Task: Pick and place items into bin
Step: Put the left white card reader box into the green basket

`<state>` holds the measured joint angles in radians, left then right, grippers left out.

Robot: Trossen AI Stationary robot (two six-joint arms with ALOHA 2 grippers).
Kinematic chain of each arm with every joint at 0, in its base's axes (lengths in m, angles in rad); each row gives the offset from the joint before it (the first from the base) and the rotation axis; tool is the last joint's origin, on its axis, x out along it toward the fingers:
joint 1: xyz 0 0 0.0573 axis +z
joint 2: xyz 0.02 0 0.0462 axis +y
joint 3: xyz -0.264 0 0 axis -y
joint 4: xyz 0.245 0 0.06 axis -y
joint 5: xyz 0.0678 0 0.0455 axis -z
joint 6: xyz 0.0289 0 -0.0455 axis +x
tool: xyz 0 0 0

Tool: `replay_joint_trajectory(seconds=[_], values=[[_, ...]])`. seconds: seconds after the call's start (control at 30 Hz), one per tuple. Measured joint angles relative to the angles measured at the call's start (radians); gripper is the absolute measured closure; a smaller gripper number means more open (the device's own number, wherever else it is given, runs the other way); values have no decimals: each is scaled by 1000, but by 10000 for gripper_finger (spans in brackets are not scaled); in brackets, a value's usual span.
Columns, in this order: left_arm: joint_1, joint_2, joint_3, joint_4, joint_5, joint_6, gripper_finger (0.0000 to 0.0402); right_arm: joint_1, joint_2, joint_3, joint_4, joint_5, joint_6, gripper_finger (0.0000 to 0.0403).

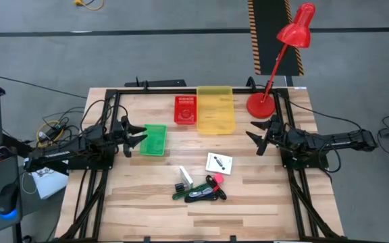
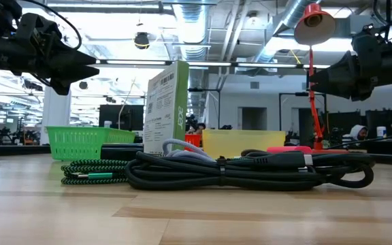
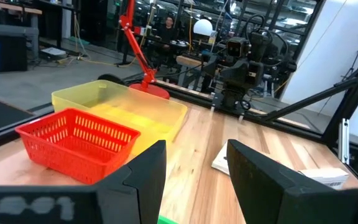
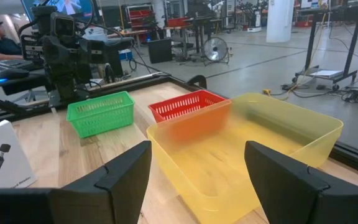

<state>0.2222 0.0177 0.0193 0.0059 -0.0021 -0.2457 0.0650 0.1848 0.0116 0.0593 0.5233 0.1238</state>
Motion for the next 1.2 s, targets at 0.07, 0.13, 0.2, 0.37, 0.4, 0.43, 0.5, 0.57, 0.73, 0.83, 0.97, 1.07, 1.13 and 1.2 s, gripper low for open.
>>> replay_joint_trajectory(seconds=[0.07,0.13,0.2,0.37,0.4,0.43,0.5,0.57,0.73,0.83,0.97,1.07,1.13,1.2], values=[[0,0,0,0,0,6,244,0,0,0,0,0,0,148],[0,0,0,2,-2,11,244,0,0,0,0,0,0,148],[0,0,0,4,-6,11,244,0,0,0,0,0,0,148],[0,0,-1,10,-8,21,244,0,0,0,0,0,0,148],[0,0,-1,12,-8,29,244,0,0,0,0,0,0,148],[0,0,-1,18,-10,38,244,0,0,0,0,0,0,148],[0,0,-3,43,-3,49,244,0,0,0,0,0,0,148],[0,0,-3,89,29,51,244,0,0,0,0,0,0,148],[0,8,27,143,104,56,244,0,0,0,0,0,0,148],[0,35,76,141,110,59,244,0,0,0,0,0,0,148],[0,124,163,140,128,81,244,0,0,0,0,0,0,148],[0,228,240,143,147,108,244,0,0,0,0,0,0,148],[0,313,296,135,173,130,244,0,0,0,0,0,0,148],[0,405,364,104,201,169,244,0,0,0,0,0,0,148]])
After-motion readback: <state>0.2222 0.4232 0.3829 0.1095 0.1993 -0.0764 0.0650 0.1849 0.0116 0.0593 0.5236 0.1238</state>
